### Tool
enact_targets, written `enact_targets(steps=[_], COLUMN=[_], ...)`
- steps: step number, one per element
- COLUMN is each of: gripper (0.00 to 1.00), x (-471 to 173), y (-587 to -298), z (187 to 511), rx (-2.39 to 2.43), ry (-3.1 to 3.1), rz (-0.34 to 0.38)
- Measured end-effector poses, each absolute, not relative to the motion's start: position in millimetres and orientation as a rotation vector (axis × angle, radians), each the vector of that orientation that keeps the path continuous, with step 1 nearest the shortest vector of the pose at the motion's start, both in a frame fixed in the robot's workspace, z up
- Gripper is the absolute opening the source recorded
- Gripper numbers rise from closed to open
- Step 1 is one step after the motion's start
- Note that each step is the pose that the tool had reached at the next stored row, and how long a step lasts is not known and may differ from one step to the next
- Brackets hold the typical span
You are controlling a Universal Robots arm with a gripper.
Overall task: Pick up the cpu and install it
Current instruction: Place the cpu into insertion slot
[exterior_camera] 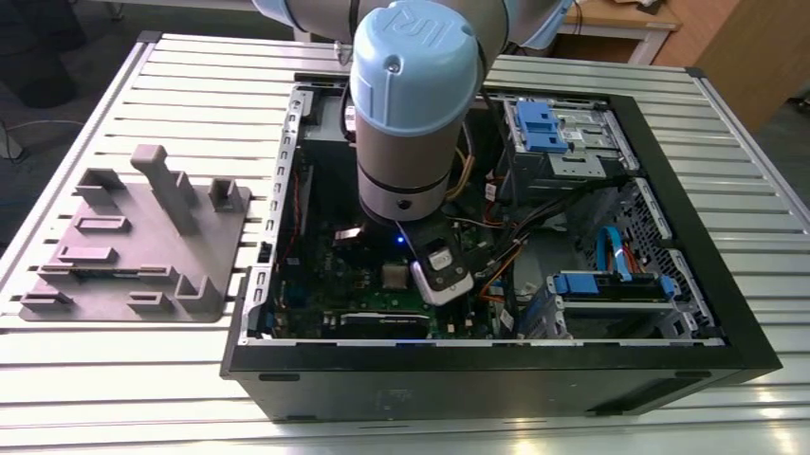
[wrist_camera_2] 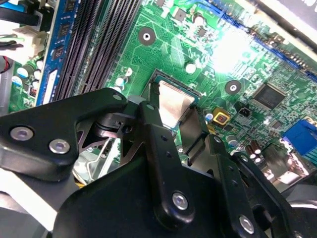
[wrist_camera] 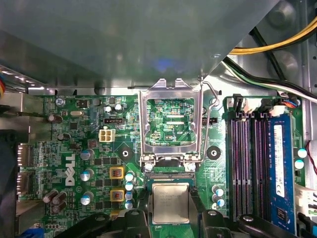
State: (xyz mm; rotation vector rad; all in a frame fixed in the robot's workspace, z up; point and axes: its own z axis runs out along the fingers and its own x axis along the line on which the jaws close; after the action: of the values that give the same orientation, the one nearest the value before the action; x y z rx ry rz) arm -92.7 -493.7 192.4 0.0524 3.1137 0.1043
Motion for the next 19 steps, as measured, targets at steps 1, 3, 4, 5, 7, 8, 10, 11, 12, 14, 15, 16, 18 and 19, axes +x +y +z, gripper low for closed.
enact_targets(steps=[1,3,4,5,7,8,10,11,12,14,15,16,18,19], gripper=[0.42,0.42,0.42,0.42,0.42,0.42,0.42,0.42,0.42,0.42,0.42,0.42,0.42,0.42], x=[-92.7,-92.7,-92.7,-92.7,-92.7,-92.7,-92.7,-92.7,-92.7,-92.7,-92.7,-92.7,-92.7,-92.7], y=[-493.7,-493.8,-493.8,-493.9,-493.8,-493.8,-493.8,-493.8,-493.8,-493.8,-493.7,-493.8,-493.8,-493.8], z=[192.0,191.2,190.9,190.7,190.5,190.4,190.4,190.3,190.3,190.2,190.2,190.1,190.1,190.0], rx=[0.052,0.052,0.052,0.052,0.052,0.052,0.052,0.052,0.052,0.052,0.052,0.052,0.052,0.052], ry=[3.114,3.114,3.114,3.114,3.114,3.114,3.114,3.114,3.114,3.114,3.114,3.114,3.114,3.114], rz=[0.104,0.104,0.103,0.103,0.104,0.104,0.104,0.104,0.104,0.104,0.104,0.104,0.104,0.104])
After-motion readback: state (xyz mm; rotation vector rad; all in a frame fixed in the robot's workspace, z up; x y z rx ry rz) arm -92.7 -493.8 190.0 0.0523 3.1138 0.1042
